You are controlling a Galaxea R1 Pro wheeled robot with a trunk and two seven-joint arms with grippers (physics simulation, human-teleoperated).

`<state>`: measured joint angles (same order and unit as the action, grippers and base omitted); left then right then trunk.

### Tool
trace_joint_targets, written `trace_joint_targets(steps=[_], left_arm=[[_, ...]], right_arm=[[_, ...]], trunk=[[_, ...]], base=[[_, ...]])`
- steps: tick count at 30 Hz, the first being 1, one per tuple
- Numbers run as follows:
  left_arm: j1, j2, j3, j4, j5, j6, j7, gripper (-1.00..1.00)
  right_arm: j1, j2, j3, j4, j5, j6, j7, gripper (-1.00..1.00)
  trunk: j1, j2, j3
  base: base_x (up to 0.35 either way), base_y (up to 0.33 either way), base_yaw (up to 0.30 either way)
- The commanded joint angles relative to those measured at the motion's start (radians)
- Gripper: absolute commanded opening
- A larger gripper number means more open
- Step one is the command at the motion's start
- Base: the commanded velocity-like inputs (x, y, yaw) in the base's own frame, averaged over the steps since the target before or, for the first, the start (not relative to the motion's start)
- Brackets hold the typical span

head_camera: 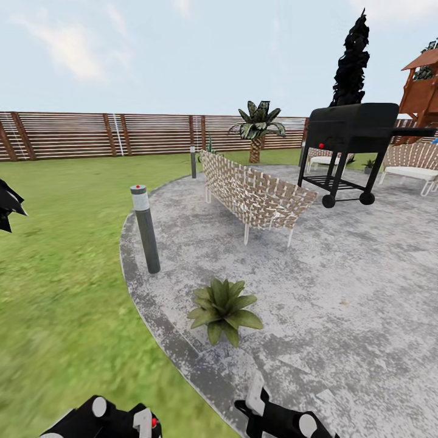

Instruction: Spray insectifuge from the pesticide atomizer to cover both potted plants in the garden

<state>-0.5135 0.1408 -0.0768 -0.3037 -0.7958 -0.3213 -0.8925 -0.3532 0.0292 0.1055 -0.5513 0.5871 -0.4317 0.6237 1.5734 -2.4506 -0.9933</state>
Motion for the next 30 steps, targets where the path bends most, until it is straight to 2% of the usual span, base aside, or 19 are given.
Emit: trace_joint_targets(steps=[1,4,9,20,22,26,30], left_arm=[[-0.001,-0.004,-0.007,-0.004,-0.001,-0.003,0.001,-1.0],[0.0,-0.028,-0.009,-0.037,-0.002,-0.001,0.002,-1.0],[0.0,-0.055,-0.009,-0.072,-0.002,-0.001,0.003,-1.0],[0.0,-0.104,-0.013,-0.085,-0.003,-0.004,0.003,-1.0],[0.0,-0.116,-0.02,-0.089,-0.003,-0.005,0.002,-1.0],[0.0,-0.139,-0.065,-0.111,-0.003,-0.004,-0.001,-1.0],[0.0,-0.16,-0.09,-0.116,-0.003,-0.004,-0.002,-1.0]], right_arm=[[-0.001,0.001,-0.001,-0.002,0.01,-0.005,0.0,-1.0],[-0.001,0.005,0.001,-0.017,0.01,-0.004,0.01,-1.0],[-0.001,0.015,0.002,-0.044,0.011,-0.003,0.102,-1.0],[-0.001,0.047,0.002,-0.057,0.011,-0.002,0.118,-1.0],[-0.002,0.047,0.002,-0.058,0.011,-0.002,0.117,-1.0],[-0.002,0.047,0.002,-0.056,0.012,-0.002,0.117,-1.0],[-0.002,0.047,0.002,-0.056,0.013,-0.003,0.117,-1.0]], trunk=[[0.0,0.0,-0.001],[0.0,0.0,-0.001],[0.0,0.0,-0.001],[0.0,0.0,-0.001],[0.0,0.0,-0.001],[0.0,0.0,-0.001],[0.0,0.0,-0.001]], base=[[0.0,0.0,0.0],[0.0,0.0,0.0],[0.0,0.0,0.0],[0.0,0.0,0.0],[0.0,0.0,0.0],[0.0,0.0,0.0],[0.0,0.0,0.0]])
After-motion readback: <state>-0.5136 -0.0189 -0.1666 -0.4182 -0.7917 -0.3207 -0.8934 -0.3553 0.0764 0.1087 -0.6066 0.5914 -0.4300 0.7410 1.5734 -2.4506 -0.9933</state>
